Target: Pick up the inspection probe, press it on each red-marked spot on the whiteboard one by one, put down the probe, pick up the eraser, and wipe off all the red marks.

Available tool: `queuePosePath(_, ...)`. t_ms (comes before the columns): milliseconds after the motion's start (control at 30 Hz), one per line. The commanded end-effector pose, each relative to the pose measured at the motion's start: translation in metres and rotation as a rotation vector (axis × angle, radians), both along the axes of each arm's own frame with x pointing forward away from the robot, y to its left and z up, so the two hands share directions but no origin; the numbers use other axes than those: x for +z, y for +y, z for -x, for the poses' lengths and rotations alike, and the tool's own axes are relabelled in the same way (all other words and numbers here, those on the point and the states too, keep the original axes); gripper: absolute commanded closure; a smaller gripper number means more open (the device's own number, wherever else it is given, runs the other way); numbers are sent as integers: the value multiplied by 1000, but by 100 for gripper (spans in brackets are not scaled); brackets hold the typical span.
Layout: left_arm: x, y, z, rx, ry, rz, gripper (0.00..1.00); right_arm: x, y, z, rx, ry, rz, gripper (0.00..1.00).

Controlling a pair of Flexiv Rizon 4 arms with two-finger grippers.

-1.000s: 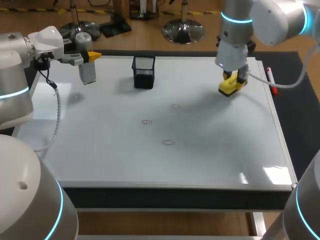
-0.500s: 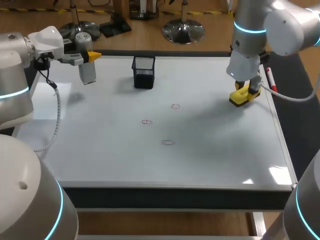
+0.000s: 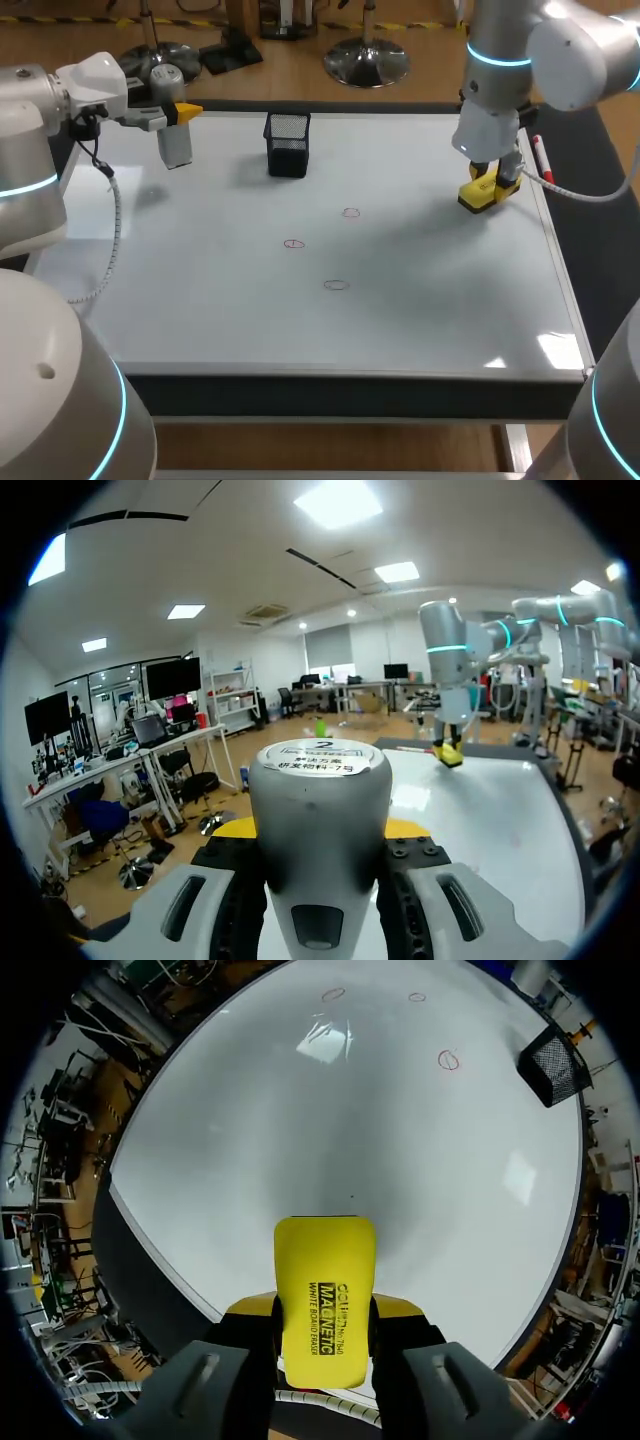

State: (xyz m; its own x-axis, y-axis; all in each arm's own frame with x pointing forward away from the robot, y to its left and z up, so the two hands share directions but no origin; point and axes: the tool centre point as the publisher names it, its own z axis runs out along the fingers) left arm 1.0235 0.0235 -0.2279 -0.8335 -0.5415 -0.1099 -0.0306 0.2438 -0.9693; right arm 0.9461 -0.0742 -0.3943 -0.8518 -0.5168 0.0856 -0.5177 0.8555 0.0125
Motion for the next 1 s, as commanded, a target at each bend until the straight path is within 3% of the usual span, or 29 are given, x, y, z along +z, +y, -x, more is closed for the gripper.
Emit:
queuePosePath(33, 0, 0, 0, 2, -3, 0, 100, 1, 0, -1, 1, 2, 4, 100)
queuePosePath(167, -3, -10, 10, 4, -2, -19, 100, 1, 0, -1, 1, 2, 4, 100)
queuePosePath(433, -17, -36, 48, 17, 9, 3, 100, 1, 0, -1, 1, 2, 4, 100)
queuePosePath(800, -13, -83, 104, -6, -15, 47, 100, 1, 0, -1, 1, 2, 4, 100)
queuePosePath(1000, -12, -110, 124, -28, -16, 77, 100, 1, 0, -1, 1, 2, 4, 100)
